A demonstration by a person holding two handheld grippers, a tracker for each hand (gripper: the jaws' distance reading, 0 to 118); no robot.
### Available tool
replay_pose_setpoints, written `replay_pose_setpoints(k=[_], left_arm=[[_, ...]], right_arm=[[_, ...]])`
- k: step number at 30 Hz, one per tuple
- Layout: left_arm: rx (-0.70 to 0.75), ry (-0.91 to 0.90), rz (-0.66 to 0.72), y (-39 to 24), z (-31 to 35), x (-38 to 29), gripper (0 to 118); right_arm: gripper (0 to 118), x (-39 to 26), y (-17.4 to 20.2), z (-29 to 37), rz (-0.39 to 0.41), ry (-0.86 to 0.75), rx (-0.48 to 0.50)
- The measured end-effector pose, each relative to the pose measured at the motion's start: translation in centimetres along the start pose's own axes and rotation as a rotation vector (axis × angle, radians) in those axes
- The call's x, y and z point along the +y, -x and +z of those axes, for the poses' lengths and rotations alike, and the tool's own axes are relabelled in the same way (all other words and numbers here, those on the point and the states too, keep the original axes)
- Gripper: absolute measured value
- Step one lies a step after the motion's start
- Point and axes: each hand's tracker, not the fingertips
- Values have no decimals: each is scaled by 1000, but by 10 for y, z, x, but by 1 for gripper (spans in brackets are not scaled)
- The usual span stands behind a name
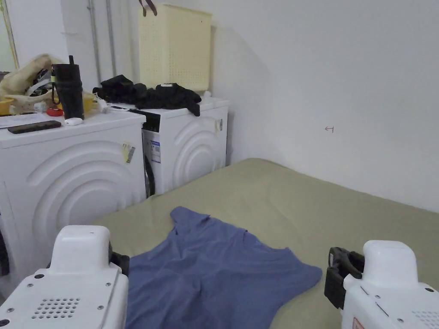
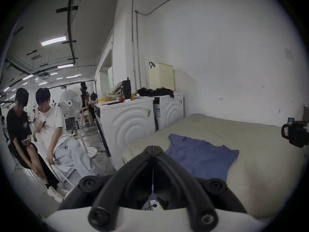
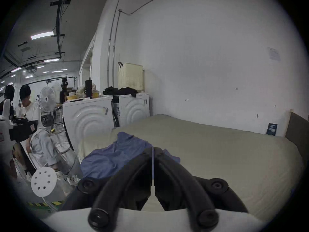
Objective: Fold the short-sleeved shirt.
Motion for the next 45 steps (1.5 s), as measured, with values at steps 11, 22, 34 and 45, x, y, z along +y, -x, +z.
replay_pose_setpoints(k=[11,22,34,45], left_arm=[[-239,108,-96,-72,-72,6,0],[-772,824,-373,-238,-318,49,0],[-757,1027,-423,-304,-398,-48,116],[-696,936,-650,-343,-404,-98,81]], right_arm=[[5,-3,-54,6,-15,34,-115],[5,-29,-127,-3,-88,109,-250],[6,-83,-163,-30,-162,267,-258],[6,-101,-161,-28,-204,302,-220]])
